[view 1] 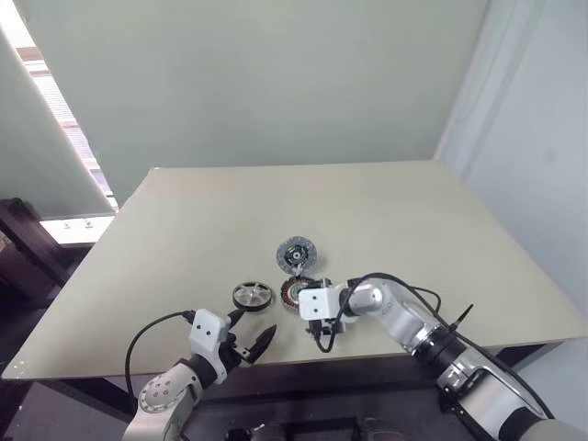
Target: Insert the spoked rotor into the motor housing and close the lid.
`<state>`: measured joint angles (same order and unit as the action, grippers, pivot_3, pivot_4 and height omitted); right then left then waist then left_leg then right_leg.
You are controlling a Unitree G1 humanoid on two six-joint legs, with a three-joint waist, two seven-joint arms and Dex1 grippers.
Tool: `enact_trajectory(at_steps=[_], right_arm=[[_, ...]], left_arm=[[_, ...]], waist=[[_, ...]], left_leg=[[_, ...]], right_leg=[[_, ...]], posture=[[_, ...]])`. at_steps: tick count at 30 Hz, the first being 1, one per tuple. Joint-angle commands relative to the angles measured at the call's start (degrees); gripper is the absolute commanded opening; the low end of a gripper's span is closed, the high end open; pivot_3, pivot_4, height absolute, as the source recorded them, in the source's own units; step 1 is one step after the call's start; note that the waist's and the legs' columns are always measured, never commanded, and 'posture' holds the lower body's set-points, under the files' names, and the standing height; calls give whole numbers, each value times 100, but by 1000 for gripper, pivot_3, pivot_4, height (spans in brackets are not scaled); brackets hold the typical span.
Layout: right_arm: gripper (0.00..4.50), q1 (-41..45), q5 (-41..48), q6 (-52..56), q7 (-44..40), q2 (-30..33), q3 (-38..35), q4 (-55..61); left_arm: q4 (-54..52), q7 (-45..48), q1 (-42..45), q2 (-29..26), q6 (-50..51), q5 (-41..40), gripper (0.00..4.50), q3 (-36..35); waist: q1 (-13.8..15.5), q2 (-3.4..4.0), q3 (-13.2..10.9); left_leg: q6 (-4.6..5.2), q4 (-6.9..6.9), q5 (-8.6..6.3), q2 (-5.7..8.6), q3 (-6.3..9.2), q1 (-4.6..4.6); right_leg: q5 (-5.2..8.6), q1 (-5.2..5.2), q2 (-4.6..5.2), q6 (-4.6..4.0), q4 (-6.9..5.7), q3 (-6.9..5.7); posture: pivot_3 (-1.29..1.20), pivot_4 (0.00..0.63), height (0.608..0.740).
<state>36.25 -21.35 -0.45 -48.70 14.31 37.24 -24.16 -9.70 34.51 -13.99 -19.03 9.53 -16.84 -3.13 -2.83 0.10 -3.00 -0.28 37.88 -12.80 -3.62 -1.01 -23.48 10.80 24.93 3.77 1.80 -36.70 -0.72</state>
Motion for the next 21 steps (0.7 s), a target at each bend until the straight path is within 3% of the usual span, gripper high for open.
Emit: enact_trajectory(at_steps=[1, 5, 8, 17, 19, 21], right_arm=[[4477, 234, -146, -199, 164, -42, -57, -189], [4477, 256, -199, -240, 260, -110, -82, -430], [3900, 260, -215, -257, 305, -156, -103, -532], [711, 282, -219, -344, 419, -242, -144, -737], [127, 285, -227, -367, 431, -245, -151, -766], [24, 293, -233, -393, 439, -249, -156, -800]], left_arm=[[-215, -23, 31, 11, -56, -100, 4500, -50], [-213, -22, 30, 9, -64, -100, 4500, -48], [-209, -18, 46, 10, -65, -97, 4500, -38], [-199, -3, 83, 17, -65, -96, 4500, -19], [-200, -1, 79, 18, -64, -94, 4500, -19], [-200, -1, 78, 25, -58, -93, 4500, -22]], waist=[[-1, 0, 0], [-1, 0, 0], [-2, 0, 0], [-2, -3, 2], [-4, -4, 3], [-3, -4, 3]], left_leg=[[0, 0, 0, 0, 0, 0], [0, -2, 0, 0, 2, 0], [0, -2, 0, -1, 2, 1], [1, -1, 1, 0, 1, 2], [0, 0, 0, -1, 1, 7], [-1, 0, 0, -1, 1, 7]], right_leg=[[0, -1, 0, 0, 0, 0], [0, 0, 0, 0, -1, 0], [0, 1, -1, 0, -1, 0], [0, -2, -1, 0, -2, 0], [-1, -5, -1, -1, -2, 0], [-4, -3, -1, -6, -3, 0]], posture=[[0, 0, 740], [0, 0, 740], [0, 0, 740], [0, 0, 740], [0, 0, 740], [0, 0, 740]])
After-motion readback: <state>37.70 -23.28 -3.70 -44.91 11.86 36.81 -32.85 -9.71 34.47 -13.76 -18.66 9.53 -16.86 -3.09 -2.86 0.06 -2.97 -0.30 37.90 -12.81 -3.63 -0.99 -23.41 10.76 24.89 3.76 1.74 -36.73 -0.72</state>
